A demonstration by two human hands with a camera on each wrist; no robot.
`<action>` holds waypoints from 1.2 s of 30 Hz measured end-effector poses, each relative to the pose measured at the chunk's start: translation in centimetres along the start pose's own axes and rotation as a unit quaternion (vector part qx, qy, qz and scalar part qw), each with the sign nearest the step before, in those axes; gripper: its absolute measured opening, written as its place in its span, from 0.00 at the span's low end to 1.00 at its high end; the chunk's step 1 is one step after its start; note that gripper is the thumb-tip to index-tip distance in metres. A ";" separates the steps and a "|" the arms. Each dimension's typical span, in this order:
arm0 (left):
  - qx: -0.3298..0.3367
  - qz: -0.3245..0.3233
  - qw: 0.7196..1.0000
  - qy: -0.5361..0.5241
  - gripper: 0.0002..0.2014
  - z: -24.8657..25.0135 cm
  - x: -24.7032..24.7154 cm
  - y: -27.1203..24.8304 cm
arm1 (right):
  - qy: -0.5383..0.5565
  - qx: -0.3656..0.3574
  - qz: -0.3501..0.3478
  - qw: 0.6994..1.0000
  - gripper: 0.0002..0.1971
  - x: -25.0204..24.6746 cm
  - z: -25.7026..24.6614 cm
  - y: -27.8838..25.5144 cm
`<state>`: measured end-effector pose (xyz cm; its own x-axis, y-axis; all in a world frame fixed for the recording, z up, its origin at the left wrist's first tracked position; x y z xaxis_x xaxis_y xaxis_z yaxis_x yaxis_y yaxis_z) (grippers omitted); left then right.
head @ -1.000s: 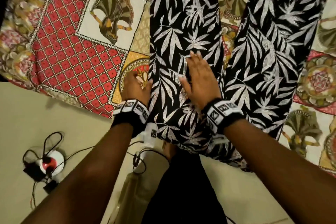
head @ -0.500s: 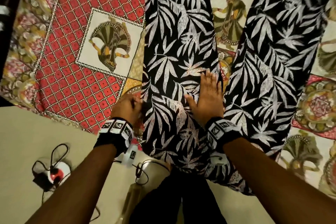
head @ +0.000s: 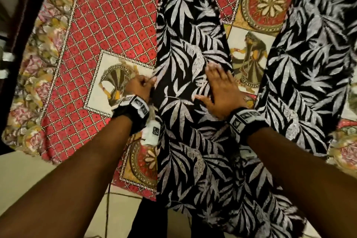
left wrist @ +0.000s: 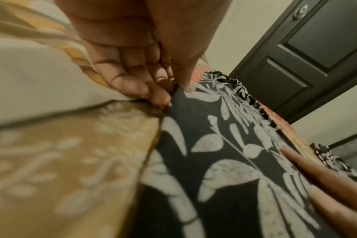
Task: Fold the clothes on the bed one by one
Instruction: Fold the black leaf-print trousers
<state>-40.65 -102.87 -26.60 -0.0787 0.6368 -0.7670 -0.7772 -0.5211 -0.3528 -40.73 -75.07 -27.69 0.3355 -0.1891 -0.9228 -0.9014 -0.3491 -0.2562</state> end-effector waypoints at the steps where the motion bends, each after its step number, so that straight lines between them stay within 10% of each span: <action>1: 0.000 -0.006 1.000 0.015 0.19 -0.4 -0.5 0.3 | -0.002 0.023 -0.004 1.000 0.44 -0.1 0.7 0.0; 5: 0.075 -0.042 0.988 0.131 0.18 1.3 -1.5 1.5 | -0.010 0.084 0.024 0.996 0.45 -1.1 0.3 1.4; 15: 0.072 -0.083 0.994 0.003 0.23 12.3 1.8 14.7 | -0.002 -0.058 0.023 0.998 0.41 -5.2 -1.8 17.8; 25: 0.087 -0.004 0.996 -0.006 0.15 12.8 0.8 16.9 | -0.074 0.056 0.002 0.996 0.76 -6.7 3.3 19.4; 28: 0.283 0.071 0.946 0.142 0.22 14.9 0.1 14.5 | -0.058 0.050 0.100 0.992 0.62 -7.6 1.6 17.7; 31: 0.503 -0.044 0.828 0.242 0.31 15.9 3.5 9.3 | -0.033 0.004 0.081 0.996 0.49 -5.7 -0.8 15.3; 36: 0.430 -0.142 0.831 0.324 0.51 12.8 4.5 10.3 | -0.015 0.110 0.045 0.993 0.67 -4.8 2.3 13.6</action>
<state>-56.94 -98.11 -26.81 0.3203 0.0792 -0.9440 -0.8874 0.3738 -0.2698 -55.23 -76.76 -27.45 0.2450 -0.1819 -0.9523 -0.9666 -0.1220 -0.2254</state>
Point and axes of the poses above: each hand's wrist, its own y-axis towards the middle knuckle, its own x-axis out of the palm, z = x × y, the point moved 6 cm from there along y, towards the middle knuckle, and after that the axes turned 12 degrees about z, right-handed, at the moved point
